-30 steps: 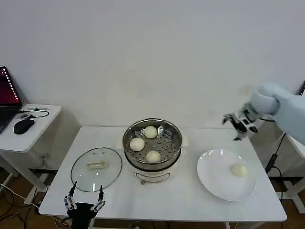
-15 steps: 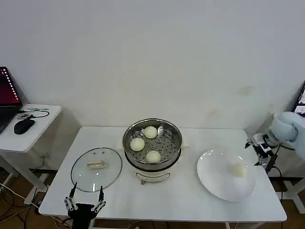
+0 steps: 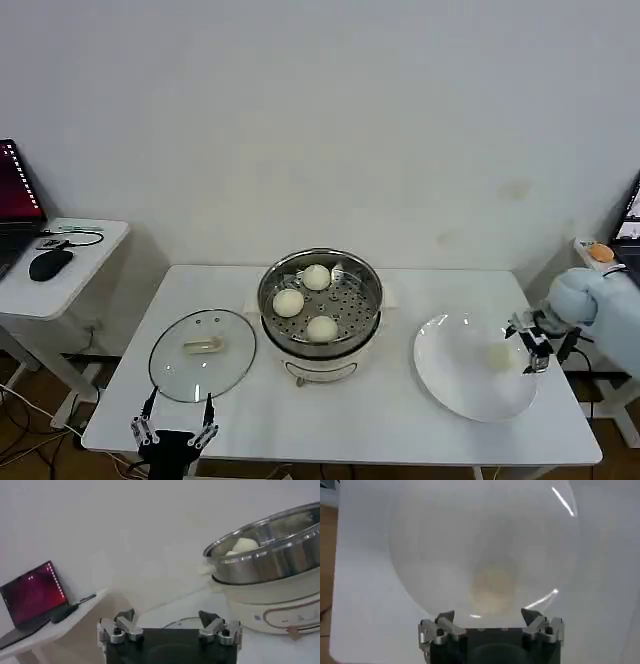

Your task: Take steamed baozi put them in steamer then cover it.

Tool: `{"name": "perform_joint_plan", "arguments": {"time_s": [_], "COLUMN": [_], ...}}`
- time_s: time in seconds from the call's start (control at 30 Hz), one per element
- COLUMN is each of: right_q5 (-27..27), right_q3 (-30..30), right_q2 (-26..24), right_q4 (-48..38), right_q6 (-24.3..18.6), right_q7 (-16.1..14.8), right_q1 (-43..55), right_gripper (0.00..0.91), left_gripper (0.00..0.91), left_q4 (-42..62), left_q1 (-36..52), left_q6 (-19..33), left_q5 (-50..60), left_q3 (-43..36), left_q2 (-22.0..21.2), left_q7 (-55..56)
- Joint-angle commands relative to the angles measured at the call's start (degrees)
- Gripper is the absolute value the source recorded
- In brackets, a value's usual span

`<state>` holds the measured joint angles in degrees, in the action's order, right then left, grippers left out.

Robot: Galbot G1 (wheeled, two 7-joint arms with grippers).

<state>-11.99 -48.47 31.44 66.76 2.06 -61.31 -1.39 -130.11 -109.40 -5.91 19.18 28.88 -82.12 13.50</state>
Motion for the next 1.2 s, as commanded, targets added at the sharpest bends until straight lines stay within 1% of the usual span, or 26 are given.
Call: {"name": "perform_joint_plan", "arguments": {"time_s": [0.03,0.13,0.27,0.33,0.37,0.4,0.53,0.57,0.6,0.67,0.7,0.77,1.0,1.2], "right_q5": [-2.05,-2.11,-2.38,-2.32,-2.39,-2.39,-2.23,-2.24,-2.20,-2.19,-2.17,-1.92,-0.91,3.24], "right_q3": [3.18,3.47,4.35,4.28,4.23,4.24,4.25,4.25,4.23,4.20,4.19,4.18,3.99,1.01], "right_q2": [3.53,4.22,5.18,5.36,5.39,5.43,5.02,4.91,4.81,4.44,4.23,3.87,2.55,-1.86], "right_q4": [-4.98,-6.04,-6.69,-6.67,-6.67,-6.67,-6.11,-6.02,-5.94,-5.59,-5.34,-4.86,-3.10,3.36], "right_q6": [-0.04,-0.09,0.10,0.26,0.31,0.48,0.87,0.86,0.91,0.99,1.04,1.29,1.72,3.48], "right_q7": [0.58,1.12,1.53,1.53,1.50,1.54,1.65,1.63,1.65,1.64,1.64,1.69,1.57,1.46], "right_q1": [-4.11,-4.42,-4.57,-4.40,-4.33,-4.25,-4.00,-3.92,-3.89,-3.77,-3.73,-3.67,-2.86,4.71], "right_gripper": [0.907,0.907,0.846,0.806,0.776,0.725,0.655,0.605,0.574,0.554,0.524,0.494,0.484,0.494], "left_gripper": [0.907,0.907,0.907,0.907,0.907,0.907,0.907,0.907,0.907,0.907,0.907,0.907,0.907,0.907], "left_q4": [0.25,0.24,0.52,0.43,0.40,0.36,0.31,0.30,0.29,0.23,0.18,0.09,-0.36,-0.81], "left_q1": [0.15,0.21,0.25,0.29,0.28,0.24,0.20,0.23,0.25,0.26,0.23,0.17,-0.17,-0.08], "left_q6": [0.02,0.02,0.07,0.07,0.07,0.08,0.12,0.13,0.13,0.14,0.16,0.18,0.29,0.21], "left_q5": [-0.05,-0.08,0.00,0.01,-0.01,-0.01,0.01,0.03,0.05,0.07,0.07,0.06,0.11,0.21], "left_q3": [0.14,0.12,0.06,0.10,0.10,0.10,0.06,0.04,0.03,-0.04,-0.06,-0.07,-0.08,-0.27], "left_q2": [0.03,-0.05,-0.12,-0.20,-0.21,-0.23,-0.28,-0.31,-0.31,-0.35,-0.34,-0.34,-0.32,-0.12], "left_q7": [0.04,0.01,0.01,0.00,0.00,0.01,0.04,0.03,0.04,0.04,0.06,0.11,0.18,0.15]}}
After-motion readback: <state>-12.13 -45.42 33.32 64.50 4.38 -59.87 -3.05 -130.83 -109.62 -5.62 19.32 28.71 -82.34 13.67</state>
